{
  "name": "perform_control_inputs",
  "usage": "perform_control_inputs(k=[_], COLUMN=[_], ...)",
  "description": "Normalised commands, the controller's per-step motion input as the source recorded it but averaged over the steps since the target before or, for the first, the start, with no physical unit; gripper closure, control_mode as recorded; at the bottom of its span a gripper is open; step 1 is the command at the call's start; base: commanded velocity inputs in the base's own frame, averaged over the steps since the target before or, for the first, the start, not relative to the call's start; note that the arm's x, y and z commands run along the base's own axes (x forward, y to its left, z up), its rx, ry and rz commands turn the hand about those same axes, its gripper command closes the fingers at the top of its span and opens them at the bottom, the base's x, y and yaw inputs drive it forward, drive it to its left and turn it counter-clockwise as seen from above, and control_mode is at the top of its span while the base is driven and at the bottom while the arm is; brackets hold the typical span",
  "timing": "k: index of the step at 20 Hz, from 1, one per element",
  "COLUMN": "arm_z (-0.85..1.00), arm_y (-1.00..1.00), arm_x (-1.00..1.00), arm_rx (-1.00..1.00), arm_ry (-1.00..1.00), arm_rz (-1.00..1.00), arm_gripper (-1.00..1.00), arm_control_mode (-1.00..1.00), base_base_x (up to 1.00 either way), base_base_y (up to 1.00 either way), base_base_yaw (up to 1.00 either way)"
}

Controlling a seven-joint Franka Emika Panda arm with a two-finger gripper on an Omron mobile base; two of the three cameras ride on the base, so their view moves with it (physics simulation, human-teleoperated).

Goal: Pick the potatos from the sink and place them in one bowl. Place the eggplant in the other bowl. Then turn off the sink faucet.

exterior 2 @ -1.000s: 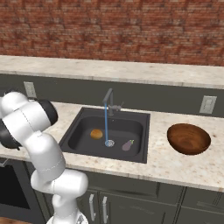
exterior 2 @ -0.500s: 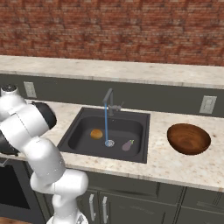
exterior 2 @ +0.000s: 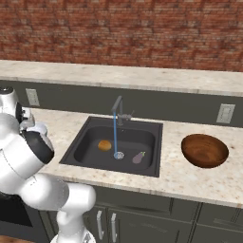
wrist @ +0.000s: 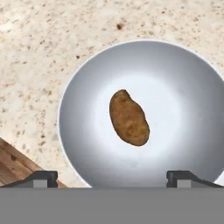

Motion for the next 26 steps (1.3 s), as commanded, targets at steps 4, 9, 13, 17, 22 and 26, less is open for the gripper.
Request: perform_control_inputs(k=[4, 9, 13, 17, 22, 26], arm_z=[0.32, 0.29, 0.28, 0.24, 0.18, 0.07], arm_y=[-0.49, -0.50, -0.55, -0.55, -0.61, -0.71], arm_x=[-0.44, -0.42, -0.33, -0.14, -0.05, -0.01], arm_rx=[0.00, 0.00, 0.00, 0.00, 0.00, 0.00], arm_ry=[0.00, 0.00, 0.00, 0.00, 0.00, 0.00], arm_rz=[-0.08, -0.06, -0.07, -0.06, -0.06, -0.05], arm_gripper=[-1.00, -1.00, -1.00, -1.00, -1.00, -1.00], arm_control_mode=[-1.00, -1.00, -1.00, -1.00, -1.00, -1.00], base_base_x=[0.00, 0.00, 0.00, 0.00, 0.00, 0.00], base_base_y=[0.00, 0.00, 0.00, 0.00, 0.00, 0.00], base_base_yaw=[0.00, 0.00, 0.00, 0.00, 0.00, 0.00])
